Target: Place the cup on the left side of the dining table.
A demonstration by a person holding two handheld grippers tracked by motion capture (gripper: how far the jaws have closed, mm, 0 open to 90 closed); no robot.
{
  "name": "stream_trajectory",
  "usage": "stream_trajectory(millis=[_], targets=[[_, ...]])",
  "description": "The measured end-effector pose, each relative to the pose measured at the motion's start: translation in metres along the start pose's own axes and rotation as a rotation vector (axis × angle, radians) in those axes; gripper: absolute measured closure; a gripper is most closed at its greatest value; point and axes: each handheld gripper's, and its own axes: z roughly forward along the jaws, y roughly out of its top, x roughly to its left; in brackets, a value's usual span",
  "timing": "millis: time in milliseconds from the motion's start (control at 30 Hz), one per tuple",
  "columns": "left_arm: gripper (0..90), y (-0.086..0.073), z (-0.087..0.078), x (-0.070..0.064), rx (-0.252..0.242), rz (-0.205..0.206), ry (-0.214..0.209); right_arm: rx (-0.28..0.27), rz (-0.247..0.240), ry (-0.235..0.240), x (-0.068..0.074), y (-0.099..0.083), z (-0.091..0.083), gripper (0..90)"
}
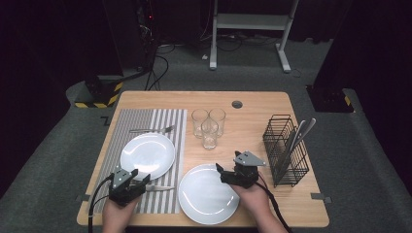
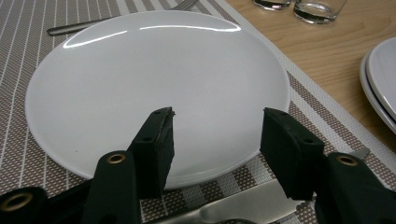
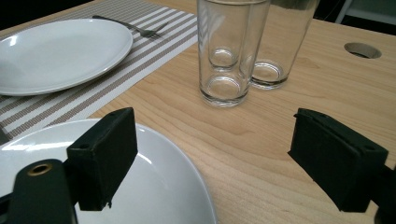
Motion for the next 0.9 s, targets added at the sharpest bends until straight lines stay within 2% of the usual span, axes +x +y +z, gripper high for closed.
stream_trajectory(millis=[133,900], targets=[[43.6,0.0,0.001,0.001,0.008,0.006,-0.014,-0.002,-0.001,0.003,0.002,0.004,0.004,14.5],[41.6,-0.001,-0.002,0.006,0.0,-0.003,-0.016,-0.04,-0.013,0.008,0.01,0.04,0.02,15.0]])
